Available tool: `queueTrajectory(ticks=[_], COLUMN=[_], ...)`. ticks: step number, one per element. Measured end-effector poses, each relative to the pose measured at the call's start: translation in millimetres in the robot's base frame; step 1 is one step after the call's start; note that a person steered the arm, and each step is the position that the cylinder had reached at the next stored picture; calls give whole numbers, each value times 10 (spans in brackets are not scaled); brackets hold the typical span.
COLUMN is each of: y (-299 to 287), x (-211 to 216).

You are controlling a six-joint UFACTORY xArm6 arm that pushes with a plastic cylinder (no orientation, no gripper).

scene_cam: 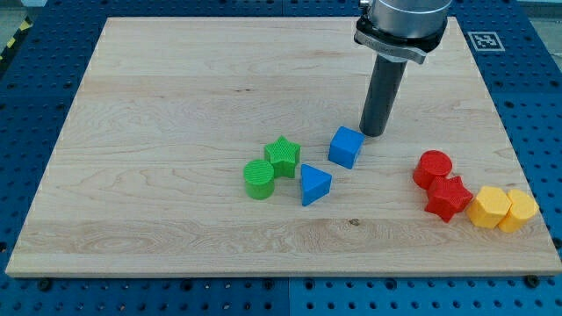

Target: Push the blue cube to the triangle

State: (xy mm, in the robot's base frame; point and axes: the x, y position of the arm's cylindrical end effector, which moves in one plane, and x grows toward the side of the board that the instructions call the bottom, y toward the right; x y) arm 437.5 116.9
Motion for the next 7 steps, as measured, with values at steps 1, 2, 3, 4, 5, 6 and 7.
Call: queueTrajectory(ticks=[1, 2, 3, 4, 5, 6, 7], y=[-89, -256, -288, -434, -649, -649, -570], x=[180, 400, 454, 454, 469, 469, 97])
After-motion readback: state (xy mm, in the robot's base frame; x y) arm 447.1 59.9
